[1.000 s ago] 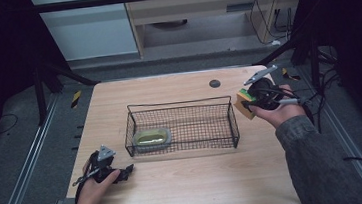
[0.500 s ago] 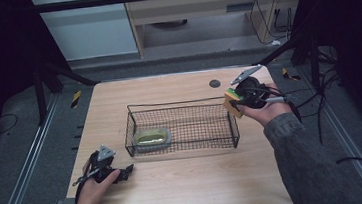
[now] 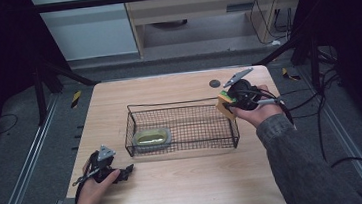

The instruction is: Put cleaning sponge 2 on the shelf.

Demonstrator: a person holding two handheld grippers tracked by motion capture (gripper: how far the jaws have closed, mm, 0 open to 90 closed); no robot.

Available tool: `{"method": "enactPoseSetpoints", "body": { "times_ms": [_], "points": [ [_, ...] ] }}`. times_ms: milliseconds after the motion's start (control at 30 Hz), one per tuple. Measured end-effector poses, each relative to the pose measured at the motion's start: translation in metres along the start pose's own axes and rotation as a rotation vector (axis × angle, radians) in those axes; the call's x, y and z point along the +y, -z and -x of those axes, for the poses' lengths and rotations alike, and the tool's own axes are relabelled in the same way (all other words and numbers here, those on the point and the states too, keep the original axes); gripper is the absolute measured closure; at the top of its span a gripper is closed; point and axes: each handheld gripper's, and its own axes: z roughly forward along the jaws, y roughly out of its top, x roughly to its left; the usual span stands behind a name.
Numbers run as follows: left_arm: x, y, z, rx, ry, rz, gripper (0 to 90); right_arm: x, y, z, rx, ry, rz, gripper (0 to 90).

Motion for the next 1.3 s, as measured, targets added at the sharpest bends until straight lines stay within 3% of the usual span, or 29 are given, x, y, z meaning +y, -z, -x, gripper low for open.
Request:
{"method": "enactPoseSetpoints", "body": {
  "times_ms": [500,767,900,1300],
  "points": [
    [0.0,0.0,0.0,-0.001,0.0,0.001,0.0,0.006,-0.018,-0.01,0.015,0.043,-0.03,63.9],
    [0.0,0.0,0.0,-0.002,-0.002,0.0,0.0,0.0,-0.027,-0.013,0.037,0.028,-0.029,63.9],
    [0.0,0.0,0.0,-0.002,-0.002,0.0,0.0,-0.002,-0.028,-0.014,0.04,0.044,-0.032,63.9],
    [0.0,0.0,0.0,-0.003,-0.003,-0.001,0.0,-0.008,-0.033,-0.006,0.035,0.031,-0.043,63.8]
  ]
}}
